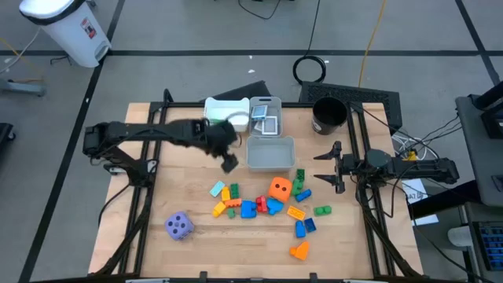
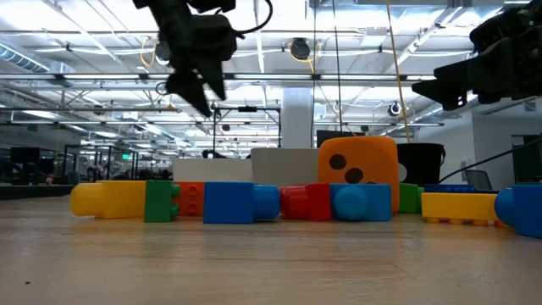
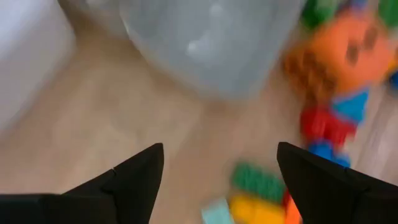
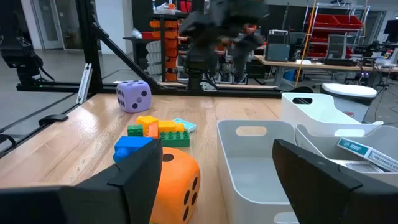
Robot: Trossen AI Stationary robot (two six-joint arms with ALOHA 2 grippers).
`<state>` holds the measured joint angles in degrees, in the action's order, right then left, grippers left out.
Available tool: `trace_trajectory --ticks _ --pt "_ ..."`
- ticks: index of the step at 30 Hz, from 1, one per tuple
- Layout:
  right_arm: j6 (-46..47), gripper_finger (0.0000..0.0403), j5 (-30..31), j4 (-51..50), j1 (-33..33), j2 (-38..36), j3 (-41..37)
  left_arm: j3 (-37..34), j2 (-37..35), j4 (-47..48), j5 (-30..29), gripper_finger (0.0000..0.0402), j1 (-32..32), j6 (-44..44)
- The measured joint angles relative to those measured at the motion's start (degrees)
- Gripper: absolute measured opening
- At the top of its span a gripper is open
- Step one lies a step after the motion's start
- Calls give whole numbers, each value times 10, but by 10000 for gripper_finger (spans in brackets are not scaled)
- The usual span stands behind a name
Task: Pick & Place Toys
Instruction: Put the light blue game piece into the white bin
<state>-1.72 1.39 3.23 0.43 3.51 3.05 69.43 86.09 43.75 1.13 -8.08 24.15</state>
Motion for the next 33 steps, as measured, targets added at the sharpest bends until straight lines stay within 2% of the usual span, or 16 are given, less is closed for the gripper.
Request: trace_trajectory --ticks 4,11,21,28,33 --pt "0 279 0 0 0 0 0 0 14 60 -28 305 61 82" --pt "0 277 0 0 0 0 0 -25 39 128 -120 286 144 214" --pt "0 277 0 0 0 0 0 -150 44 -30 -116 259 194 284" --pt "0 279 0 0 0 0 0 -188 49 -39 -117 257 214 304" --pt "0 277 0 0 0 0 0 -209 48 -94 -117 257 227 303"
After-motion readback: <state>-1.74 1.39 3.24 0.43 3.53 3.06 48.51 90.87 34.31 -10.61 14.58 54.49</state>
